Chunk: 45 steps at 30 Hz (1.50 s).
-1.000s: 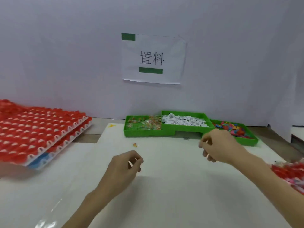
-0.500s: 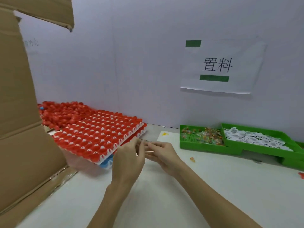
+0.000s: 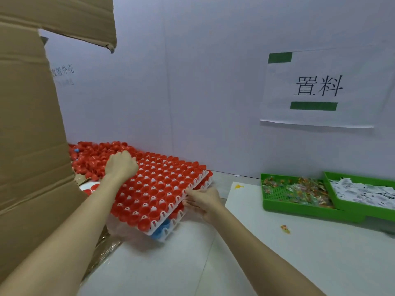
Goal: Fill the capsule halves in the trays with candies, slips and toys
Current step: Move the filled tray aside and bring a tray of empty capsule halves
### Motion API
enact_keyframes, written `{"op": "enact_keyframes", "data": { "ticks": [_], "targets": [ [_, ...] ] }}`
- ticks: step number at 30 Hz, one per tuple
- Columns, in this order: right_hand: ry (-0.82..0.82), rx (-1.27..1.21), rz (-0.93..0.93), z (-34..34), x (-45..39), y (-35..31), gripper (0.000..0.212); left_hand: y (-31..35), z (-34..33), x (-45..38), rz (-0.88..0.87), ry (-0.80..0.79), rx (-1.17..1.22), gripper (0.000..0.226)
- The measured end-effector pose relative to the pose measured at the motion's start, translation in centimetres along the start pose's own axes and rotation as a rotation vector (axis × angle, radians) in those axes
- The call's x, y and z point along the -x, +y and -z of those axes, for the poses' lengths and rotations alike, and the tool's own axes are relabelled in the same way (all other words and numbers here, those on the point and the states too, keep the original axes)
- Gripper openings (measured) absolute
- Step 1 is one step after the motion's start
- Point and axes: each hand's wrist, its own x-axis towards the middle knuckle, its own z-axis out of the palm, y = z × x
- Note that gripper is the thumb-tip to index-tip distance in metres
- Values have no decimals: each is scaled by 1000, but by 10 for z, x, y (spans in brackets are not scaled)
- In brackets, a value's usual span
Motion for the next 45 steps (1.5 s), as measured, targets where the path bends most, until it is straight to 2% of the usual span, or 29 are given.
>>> {"op": "enact_keyframes", "data": {
  "ticks": [2, 5, 12, 20, 25, 31, 35, 39, 45],
  "targets": [
    [-11, -2, -19, 3, -4, 2, 17, -24, -11, -24, 116, -163, -105, 49],
    [-26, 12, -14, 5, -11, 4, 14, -44, -29, -47, 220, -315, -43, 59],
    [31, 19, 72, 2, -13, 1, 12, -41, -32, -65, 220, -230, 16, 48],
    [62, 12, 204, 23, 13, -27, 17, -11, -1, -43, 195, -182, 199, 49],
    [57, 11, 308, 91, 54, -38, 16, 40, 16, 8, 104, -293, 325, 47],
    [189, 83, 322, 207, 133, -49, 19, 128, 23, 98, -9, -579, 400, 44],
    [274, 184, 332, 298, 203, -48, 13, 180, 26, 170, -73, -770, 532, 45],
    [335, 277, 258, 379, 270, -33, 17, 216, 18, 247, -160, -912, 682, 43],
    [413, 360, 105, 451, 329, -7, 17, 233, -9, 336, -184, -1022, 677, 60]
  ]
}}
